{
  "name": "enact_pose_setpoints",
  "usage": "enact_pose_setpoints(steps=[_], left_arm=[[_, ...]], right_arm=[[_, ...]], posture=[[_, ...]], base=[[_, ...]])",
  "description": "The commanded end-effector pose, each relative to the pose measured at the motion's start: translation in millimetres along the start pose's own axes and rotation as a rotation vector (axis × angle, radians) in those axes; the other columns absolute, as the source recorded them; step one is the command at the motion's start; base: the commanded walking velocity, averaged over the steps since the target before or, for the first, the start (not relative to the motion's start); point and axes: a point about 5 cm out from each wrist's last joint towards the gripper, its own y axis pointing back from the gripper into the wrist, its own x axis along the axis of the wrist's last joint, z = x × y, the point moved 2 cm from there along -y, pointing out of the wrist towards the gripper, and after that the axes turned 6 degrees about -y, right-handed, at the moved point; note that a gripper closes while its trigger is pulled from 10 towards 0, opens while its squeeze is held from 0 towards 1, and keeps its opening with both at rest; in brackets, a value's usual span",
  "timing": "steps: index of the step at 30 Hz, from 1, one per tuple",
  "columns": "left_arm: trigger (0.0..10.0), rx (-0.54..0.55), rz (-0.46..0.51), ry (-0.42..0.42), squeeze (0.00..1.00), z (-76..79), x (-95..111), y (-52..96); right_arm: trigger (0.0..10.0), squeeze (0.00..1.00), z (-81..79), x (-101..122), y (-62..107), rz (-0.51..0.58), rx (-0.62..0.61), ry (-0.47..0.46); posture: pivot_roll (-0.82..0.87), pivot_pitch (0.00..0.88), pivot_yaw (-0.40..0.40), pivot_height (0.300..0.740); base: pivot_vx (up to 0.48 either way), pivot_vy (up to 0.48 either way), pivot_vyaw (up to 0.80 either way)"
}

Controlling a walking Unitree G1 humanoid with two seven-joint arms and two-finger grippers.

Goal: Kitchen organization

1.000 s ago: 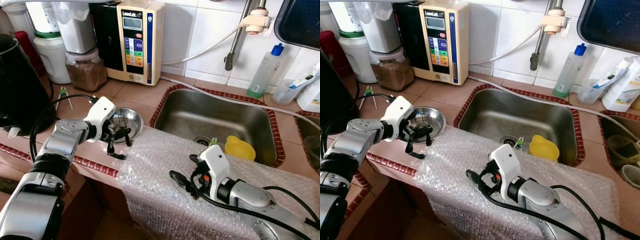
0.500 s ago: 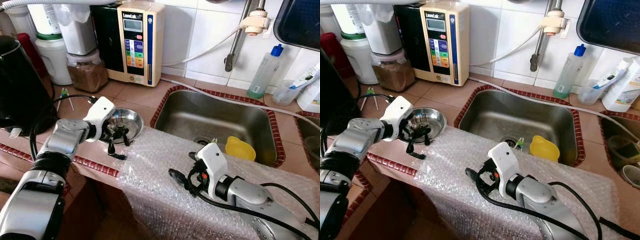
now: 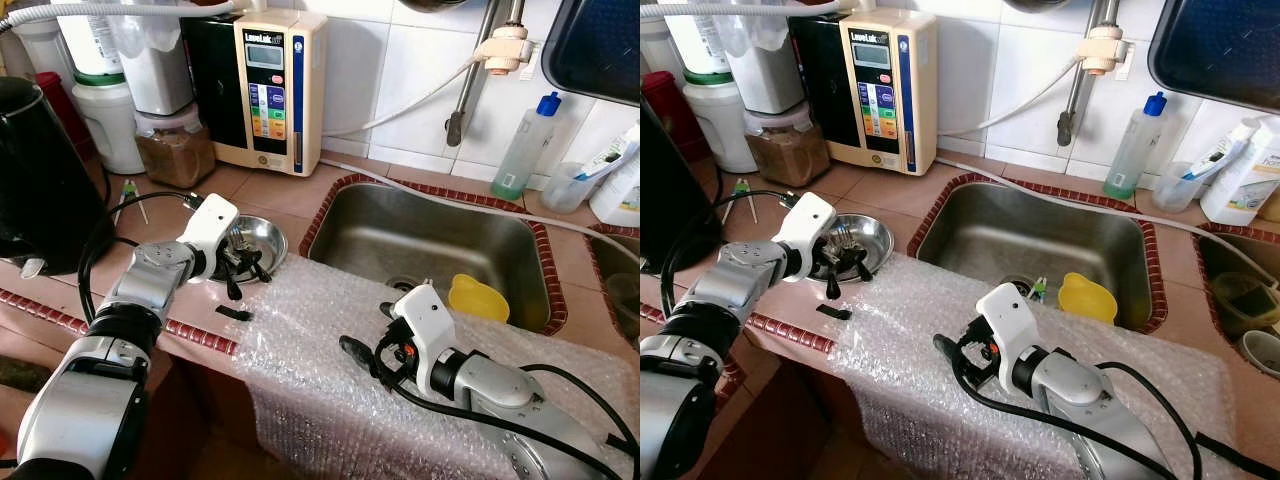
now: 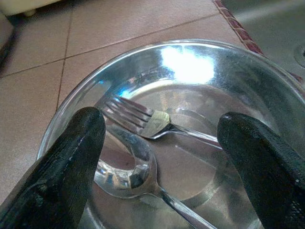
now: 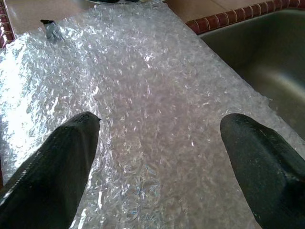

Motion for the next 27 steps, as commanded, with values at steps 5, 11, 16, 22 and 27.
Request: enact_pose_setpoints(steps=[5, 11, 16, 22, 27], left_arm=[[10.0, 0.068, -0.027, 0.005, 0.0, -0.6, -2.9, -4.4], [10.0, 0.125, 0.008, 0.011, 0.0, -8.5, 6.2, -3.8], [10.0, 0.118, 0.006, 0.049, 0.0, -20.0, 10.2, 2.0], [10.0, 0.109, -0.03, 0.138, 0.0, -36.4, 6.2, 13.7], [10.0, 0.07, -0.095, 0.216, 0.0, -41.4, -5.0, 21.2]], right_arm=[[10.0, 0.0, 3.8, 4.0, -2.5, 0.01, -0.014, 0.016], [10.0, 0.0, 4.2, 5.4, -0.8, 0.016, -0.018, 0.018], [10.0, 0.0, 3.6, 4.8, 1.0, 0.014, -0.016, 0.022], [10.0, 0.0, 3.8, 4.3, 0.4, 0.013, -0.015, 0.026], [10.0, 0.0, 3.3, 4.8, -2.7, 0.014, -0.006, 0.034]], posture=[[0.05, 0.0, 0.023, 0.74], [0.05, 0.0, 0.026, 0.74], [0.05, 0.0, 0.032, 0.74], [0.07, 0.0, 0.039, 0.74], [0.08, 0.0, 0.037, 0.74]], base=[[0.0, 0.0, 0.0], [0.0, 0.0, 0.0], [0.0, 0.0, 0.0], [0.0, 0.0, 0.0], [0.0, 0.0, 0.0]])
